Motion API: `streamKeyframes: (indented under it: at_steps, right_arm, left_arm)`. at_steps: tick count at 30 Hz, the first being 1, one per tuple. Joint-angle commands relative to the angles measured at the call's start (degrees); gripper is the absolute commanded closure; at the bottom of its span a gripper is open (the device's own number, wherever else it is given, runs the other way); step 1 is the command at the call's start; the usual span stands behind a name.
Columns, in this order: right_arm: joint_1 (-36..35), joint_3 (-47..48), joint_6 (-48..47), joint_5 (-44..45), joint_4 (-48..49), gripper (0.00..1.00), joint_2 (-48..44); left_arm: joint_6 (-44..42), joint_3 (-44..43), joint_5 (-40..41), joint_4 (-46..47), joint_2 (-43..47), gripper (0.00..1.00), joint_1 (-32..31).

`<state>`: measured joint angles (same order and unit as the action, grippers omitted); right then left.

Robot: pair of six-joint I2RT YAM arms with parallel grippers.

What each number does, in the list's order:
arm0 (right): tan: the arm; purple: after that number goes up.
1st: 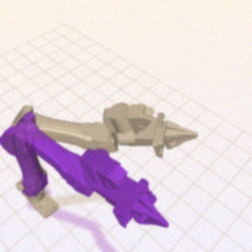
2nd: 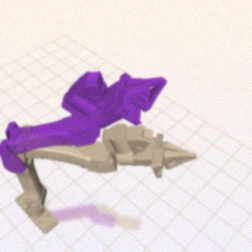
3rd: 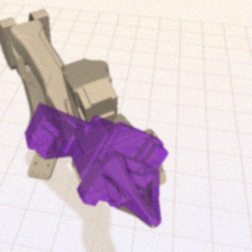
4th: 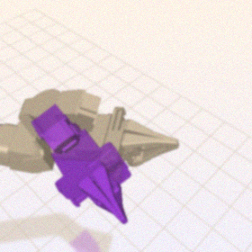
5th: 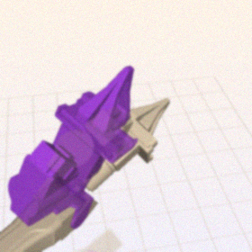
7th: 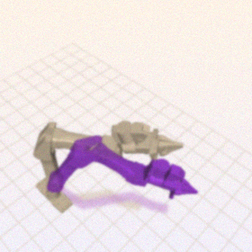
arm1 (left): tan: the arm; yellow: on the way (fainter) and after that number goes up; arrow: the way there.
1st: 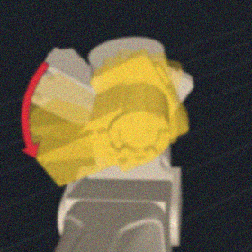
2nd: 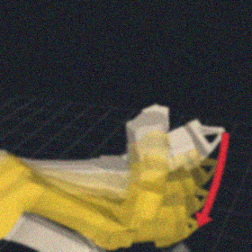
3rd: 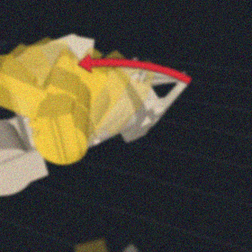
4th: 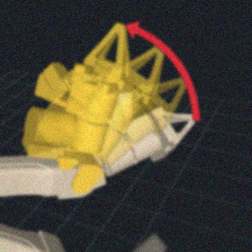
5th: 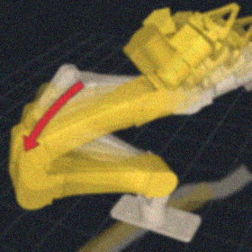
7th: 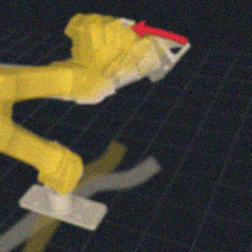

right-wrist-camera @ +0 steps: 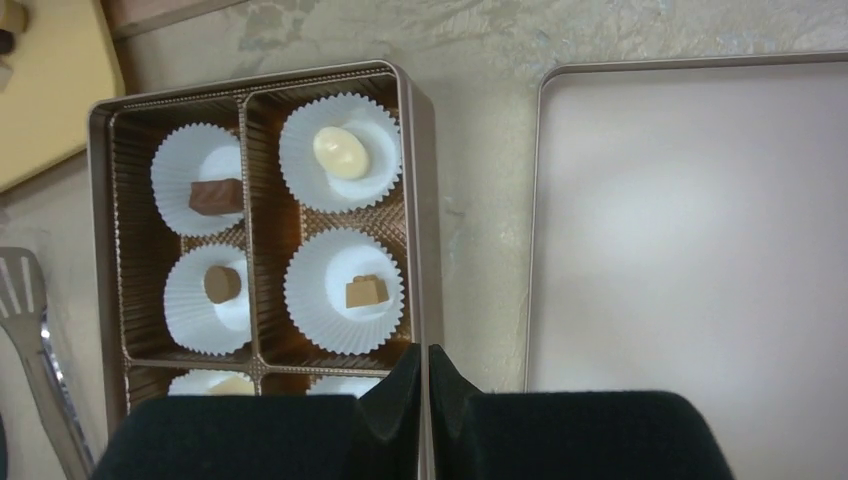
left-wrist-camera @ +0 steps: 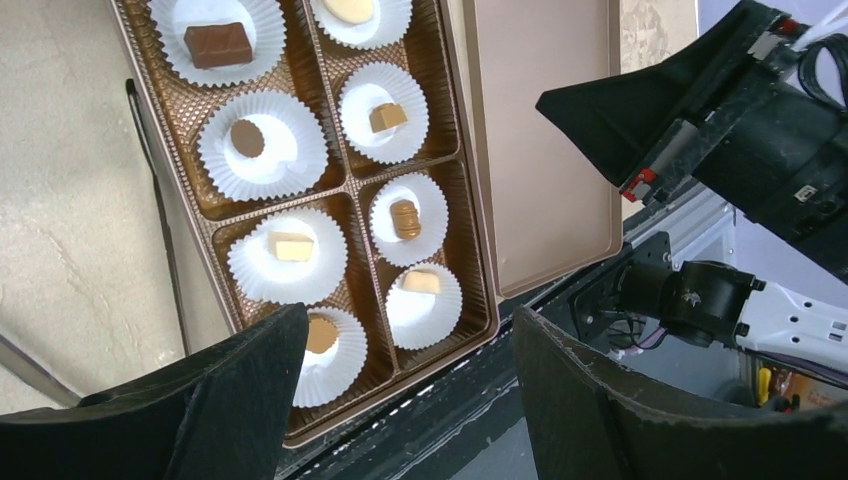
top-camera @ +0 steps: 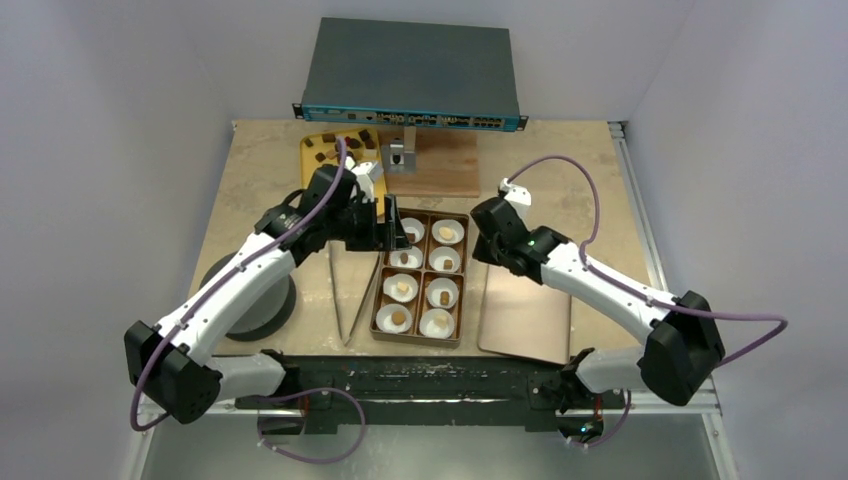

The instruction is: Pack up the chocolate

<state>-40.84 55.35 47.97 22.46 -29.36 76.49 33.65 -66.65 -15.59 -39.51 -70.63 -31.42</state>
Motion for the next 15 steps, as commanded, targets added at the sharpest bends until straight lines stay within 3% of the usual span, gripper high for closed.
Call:
streamKeyframes:
  at_steps: [1,2,4,7,12,15]
  right_arm:
    - [-0.12,1.51,-0.23,1.25,-3.7,1.0,-0.2]
    - [-0.12,0.93,0.17,1.13,-3.71,0.97,0.06]
    - [0.11,-0.25,1.09,1.72,-3.63,0.76,-0.24]
    - [3.12,-1.74,1.28,1.92,-4.25,0.57,-2.99]
    - [11.59,-4.72,-0.82,1.66,-5.96,0.35,-10.68]
    - [16.99,-5.64,-1.13,1.84,-7.62,0.32,-14.69]
  left_arm:
    - [1.03,-0.75,-2.54,3.71,-1.16,0.26,0.46]
    - [1.17,-0.57,-3.34,4.34,-1.48,0.26,0.36]
    - [1.6,-0.77,-4.48,5.45,-2.6,0.25,-0.69]
    - [1.96,-2.54,-2.15,5.66,-5.81,0.25,-4.82]
    - [2.59,-8.83,3.82,6.05,-14.13,0.29,-13.36]
    - [2.24,-15.03,8.82,4.27,-20.77,0.34,-18.21]
